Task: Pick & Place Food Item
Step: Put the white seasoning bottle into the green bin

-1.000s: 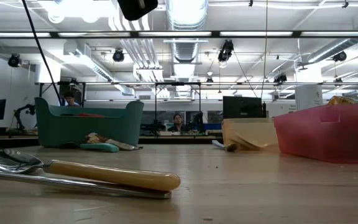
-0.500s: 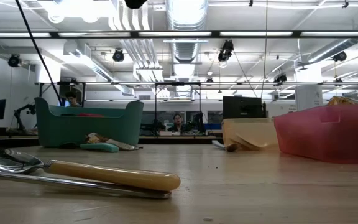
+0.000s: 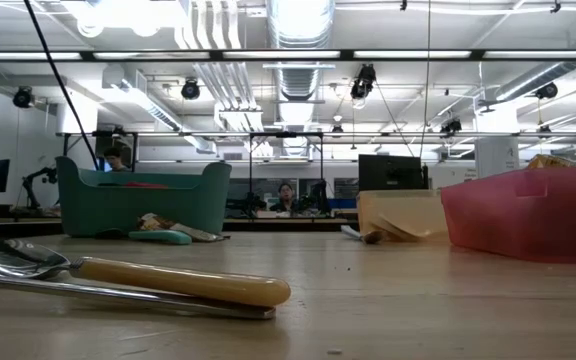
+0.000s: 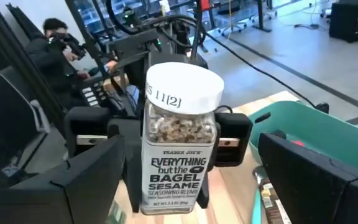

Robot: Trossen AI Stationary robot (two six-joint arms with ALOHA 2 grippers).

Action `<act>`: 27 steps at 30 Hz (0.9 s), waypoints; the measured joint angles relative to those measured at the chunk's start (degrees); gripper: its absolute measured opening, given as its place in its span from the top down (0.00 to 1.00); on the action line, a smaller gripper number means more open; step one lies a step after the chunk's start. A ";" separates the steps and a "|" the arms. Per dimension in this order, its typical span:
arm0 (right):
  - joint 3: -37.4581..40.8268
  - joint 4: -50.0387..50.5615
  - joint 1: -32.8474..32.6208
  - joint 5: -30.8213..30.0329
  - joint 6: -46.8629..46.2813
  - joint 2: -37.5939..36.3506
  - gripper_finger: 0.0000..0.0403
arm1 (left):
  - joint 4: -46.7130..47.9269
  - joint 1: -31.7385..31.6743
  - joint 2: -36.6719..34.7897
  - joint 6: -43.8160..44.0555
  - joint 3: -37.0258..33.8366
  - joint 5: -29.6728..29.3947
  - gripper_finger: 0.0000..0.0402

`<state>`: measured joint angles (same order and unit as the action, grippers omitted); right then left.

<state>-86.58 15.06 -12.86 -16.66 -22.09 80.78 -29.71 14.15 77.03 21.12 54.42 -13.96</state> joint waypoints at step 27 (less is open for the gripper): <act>-0.05 -13.96 0.00 6.44 6.25 7.11 0.10 | -4.62 0.26 0.07 -3.78 -0.02 4.11 0.55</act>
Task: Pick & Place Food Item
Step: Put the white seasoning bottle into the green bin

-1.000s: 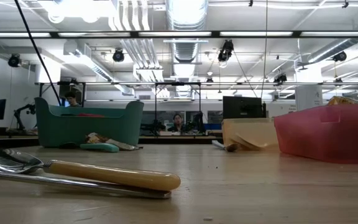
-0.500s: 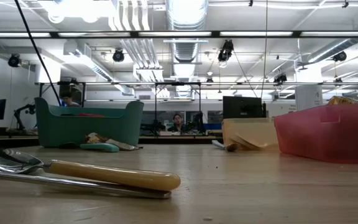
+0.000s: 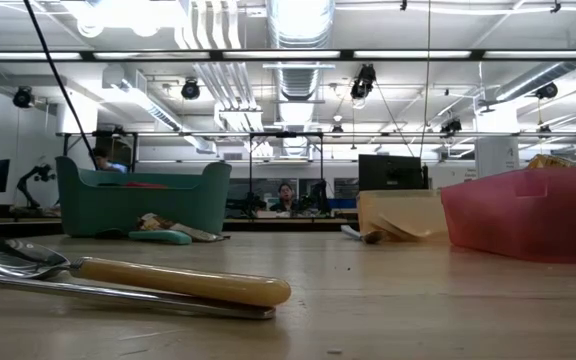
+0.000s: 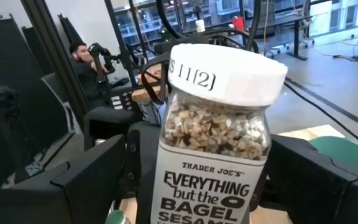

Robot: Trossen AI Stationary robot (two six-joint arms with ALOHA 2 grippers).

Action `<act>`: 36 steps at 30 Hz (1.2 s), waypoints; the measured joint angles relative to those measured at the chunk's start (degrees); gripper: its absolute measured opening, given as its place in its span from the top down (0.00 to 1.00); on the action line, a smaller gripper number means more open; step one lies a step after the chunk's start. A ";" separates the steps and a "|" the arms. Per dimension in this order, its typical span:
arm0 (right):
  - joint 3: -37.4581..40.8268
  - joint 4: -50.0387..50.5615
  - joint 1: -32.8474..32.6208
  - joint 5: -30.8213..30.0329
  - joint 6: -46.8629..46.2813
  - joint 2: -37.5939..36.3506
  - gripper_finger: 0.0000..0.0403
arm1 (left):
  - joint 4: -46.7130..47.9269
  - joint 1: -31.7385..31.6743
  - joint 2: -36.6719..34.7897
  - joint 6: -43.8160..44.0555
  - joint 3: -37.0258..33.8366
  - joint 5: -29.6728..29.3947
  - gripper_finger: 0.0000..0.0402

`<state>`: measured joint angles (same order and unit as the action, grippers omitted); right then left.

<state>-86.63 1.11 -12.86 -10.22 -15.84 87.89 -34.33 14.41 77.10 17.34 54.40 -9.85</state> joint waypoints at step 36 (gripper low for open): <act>0.04 -3.08 -0.20 7.71 4.28 1.58 0.51 | 6.51 0.05 -0.13 4.28 0.05 1.40 0.04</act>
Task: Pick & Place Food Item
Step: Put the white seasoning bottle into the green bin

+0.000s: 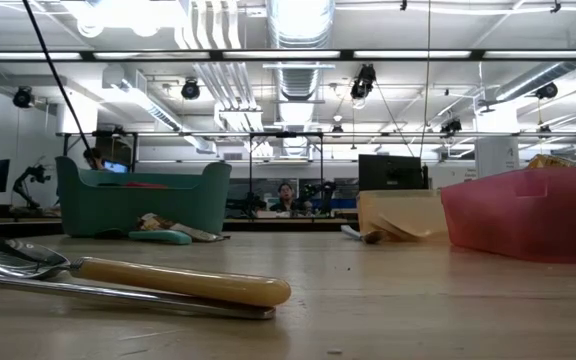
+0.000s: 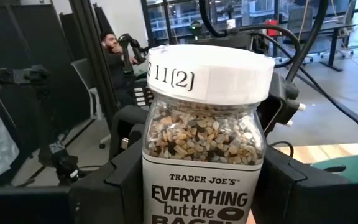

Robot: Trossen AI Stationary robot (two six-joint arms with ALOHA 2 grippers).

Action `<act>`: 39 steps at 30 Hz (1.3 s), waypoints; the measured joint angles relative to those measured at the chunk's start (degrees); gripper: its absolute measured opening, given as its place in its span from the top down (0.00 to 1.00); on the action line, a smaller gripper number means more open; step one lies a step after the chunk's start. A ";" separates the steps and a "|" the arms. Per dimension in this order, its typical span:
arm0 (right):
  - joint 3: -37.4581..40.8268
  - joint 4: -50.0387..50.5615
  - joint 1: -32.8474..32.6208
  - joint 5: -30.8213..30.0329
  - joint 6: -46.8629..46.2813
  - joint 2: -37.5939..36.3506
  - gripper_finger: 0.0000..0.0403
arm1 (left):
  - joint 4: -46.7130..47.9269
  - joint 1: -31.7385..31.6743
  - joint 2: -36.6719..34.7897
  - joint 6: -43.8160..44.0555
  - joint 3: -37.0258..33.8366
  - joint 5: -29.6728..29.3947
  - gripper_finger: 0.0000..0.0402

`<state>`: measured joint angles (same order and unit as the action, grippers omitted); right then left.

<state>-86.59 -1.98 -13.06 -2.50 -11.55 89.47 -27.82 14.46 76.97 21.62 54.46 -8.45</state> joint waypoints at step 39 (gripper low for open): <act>-5.07 32.97 -0.09 0.32 -9.25 2.72 0.51 | 62.85 -0.46 -5.09 13.15 24.24 -2.35 0.14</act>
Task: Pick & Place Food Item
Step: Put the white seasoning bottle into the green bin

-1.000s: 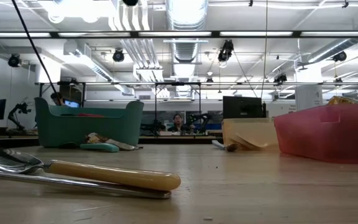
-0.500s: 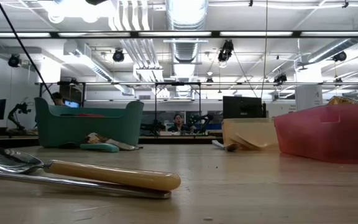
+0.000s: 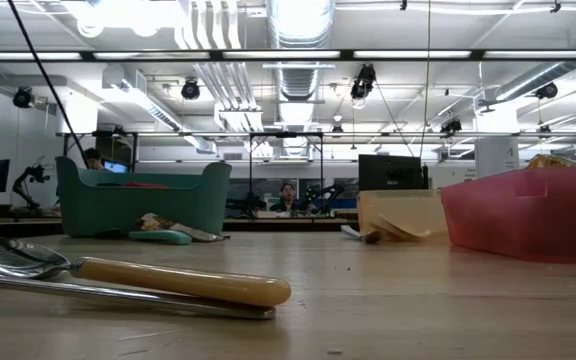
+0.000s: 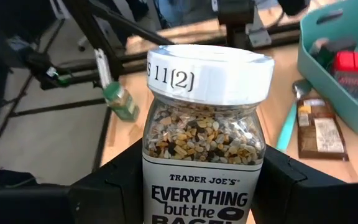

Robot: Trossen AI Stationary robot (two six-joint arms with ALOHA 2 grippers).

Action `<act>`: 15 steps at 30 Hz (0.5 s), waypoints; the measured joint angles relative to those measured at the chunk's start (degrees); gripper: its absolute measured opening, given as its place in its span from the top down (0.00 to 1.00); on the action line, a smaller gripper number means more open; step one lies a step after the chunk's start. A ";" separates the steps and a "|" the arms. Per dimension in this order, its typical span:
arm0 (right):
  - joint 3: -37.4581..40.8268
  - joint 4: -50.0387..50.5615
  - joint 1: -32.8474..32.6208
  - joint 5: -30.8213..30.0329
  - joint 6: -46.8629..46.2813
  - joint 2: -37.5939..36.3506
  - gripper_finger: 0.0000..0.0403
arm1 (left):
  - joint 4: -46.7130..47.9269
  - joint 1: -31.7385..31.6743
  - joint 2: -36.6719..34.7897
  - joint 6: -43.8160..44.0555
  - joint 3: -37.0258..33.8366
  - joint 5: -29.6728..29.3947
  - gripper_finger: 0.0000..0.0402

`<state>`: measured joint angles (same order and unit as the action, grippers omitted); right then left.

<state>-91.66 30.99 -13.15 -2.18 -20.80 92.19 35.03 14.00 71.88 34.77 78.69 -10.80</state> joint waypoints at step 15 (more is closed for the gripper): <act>0.07 -6.35 0.23 6.82 -1.64 4.80 0.51 | 3.30 0.04 5.78 -13.95 4.44 8.85 0.14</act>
<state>-91.59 24.64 -12.92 4.64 -22.44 96.99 38.33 14.04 77.65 20.81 83.13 -1.95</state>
